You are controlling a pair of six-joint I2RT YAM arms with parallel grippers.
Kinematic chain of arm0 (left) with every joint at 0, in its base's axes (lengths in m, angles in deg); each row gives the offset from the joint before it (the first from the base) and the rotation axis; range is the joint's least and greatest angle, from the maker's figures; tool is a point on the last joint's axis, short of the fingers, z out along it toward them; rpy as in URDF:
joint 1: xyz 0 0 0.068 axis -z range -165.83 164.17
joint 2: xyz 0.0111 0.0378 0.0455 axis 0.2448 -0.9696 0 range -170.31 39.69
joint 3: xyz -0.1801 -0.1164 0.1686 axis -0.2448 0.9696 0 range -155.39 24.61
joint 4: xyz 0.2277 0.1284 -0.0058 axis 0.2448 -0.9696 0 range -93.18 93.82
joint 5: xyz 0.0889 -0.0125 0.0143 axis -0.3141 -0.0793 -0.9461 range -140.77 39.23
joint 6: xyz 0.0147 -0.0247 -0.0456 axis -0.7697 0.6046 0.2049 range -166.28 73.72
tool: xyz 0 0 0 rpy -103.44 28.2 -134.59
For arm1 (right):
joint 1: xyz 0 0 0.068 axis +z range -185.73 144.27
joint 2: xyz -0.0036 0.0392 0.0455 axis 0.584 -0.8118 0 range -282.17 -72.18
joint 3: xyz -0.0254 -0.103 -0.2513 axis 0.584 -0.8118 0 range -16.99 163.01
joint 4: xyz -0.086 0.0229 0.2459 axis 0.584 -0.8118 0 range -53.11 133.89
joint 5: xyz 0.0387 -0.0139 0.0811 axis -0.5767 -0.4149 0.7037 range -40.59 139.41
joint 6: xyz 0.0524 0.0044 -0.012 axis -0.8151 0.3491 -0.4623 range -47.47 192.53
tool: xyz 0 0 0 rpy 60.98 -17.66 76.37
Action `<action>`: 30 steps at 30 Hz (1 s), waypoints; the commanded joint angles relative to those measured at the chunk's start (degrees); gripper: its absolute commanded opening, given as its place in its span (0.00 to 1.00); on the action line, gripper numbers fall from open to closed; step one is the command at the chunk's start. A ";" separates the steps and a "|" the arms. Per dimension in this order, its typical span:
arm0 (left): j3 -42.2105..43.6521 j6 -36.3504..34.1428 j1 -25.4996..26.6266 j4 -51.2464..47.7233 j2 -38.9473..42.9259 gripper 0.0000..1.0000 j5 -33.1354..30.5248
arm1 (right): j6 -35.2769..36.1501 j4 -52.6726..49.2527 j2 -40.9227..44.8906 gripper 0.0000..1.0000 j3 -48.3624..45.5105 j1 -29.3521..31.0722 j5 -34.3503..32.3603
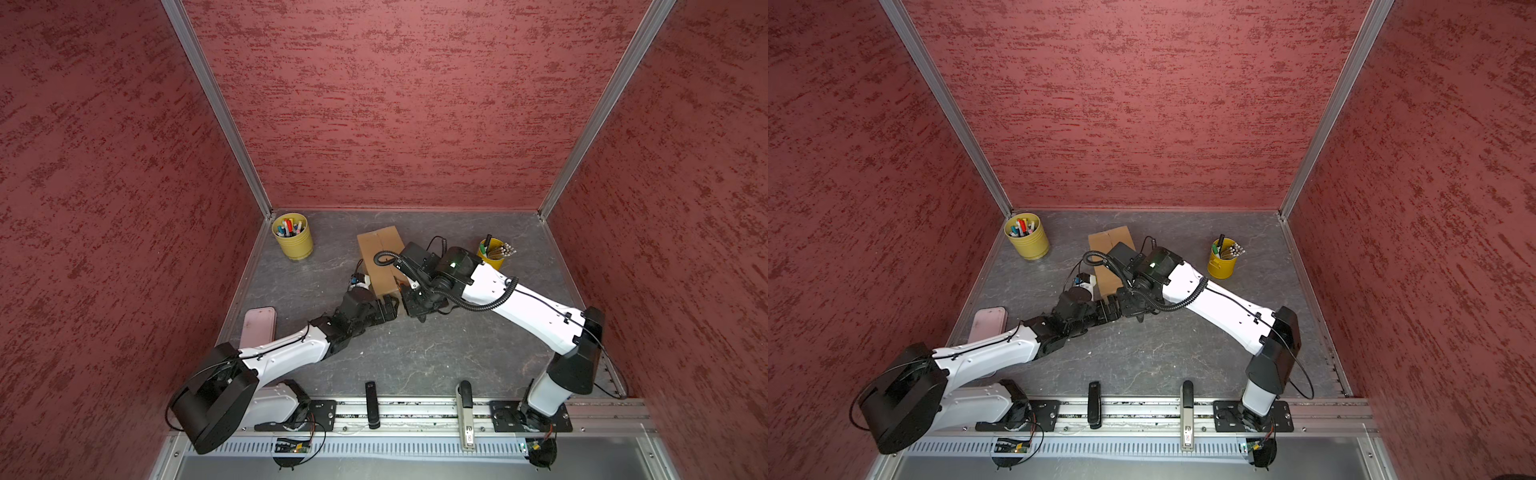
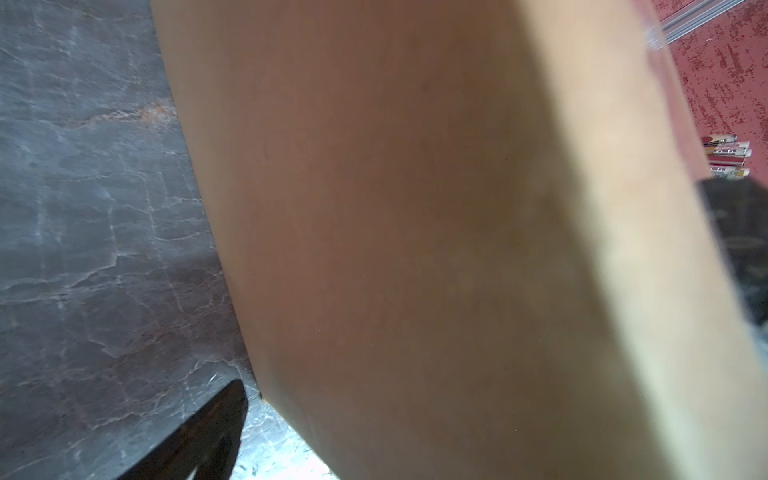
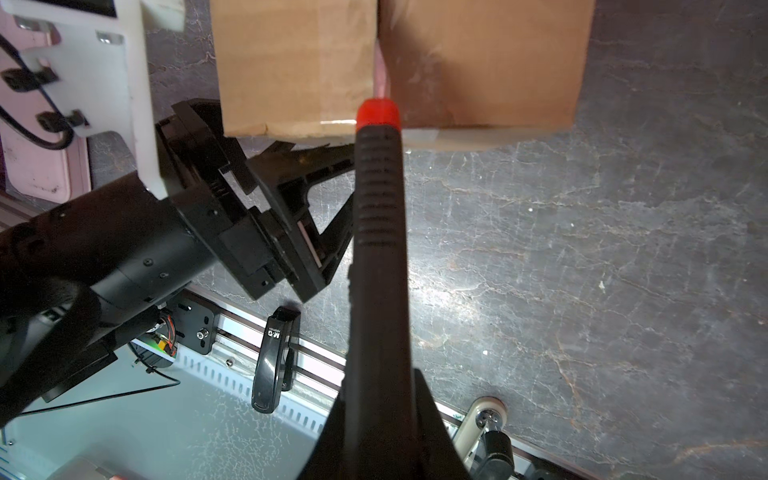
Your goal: Unpack the express box
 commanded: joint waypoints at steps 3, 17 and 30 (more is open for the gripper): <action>-1.44 -0.33 -1.00 -0.18 0.34 1.00 -2.68 | -1.77 -6.85 1.19 0.00 1.54 1.97 1.08; -1.64 -0.15 -1.60 -0.18 0.07 1.00 -3.02 | -3.17 -11.47 1.48 0.00 6.29 3.73 -1.09; -1.42 0.61 0.86 -4.53 5.26 1.00 -3.53 | -1.58 -14.34 3.49 0.00 12.38 3.69 -4.80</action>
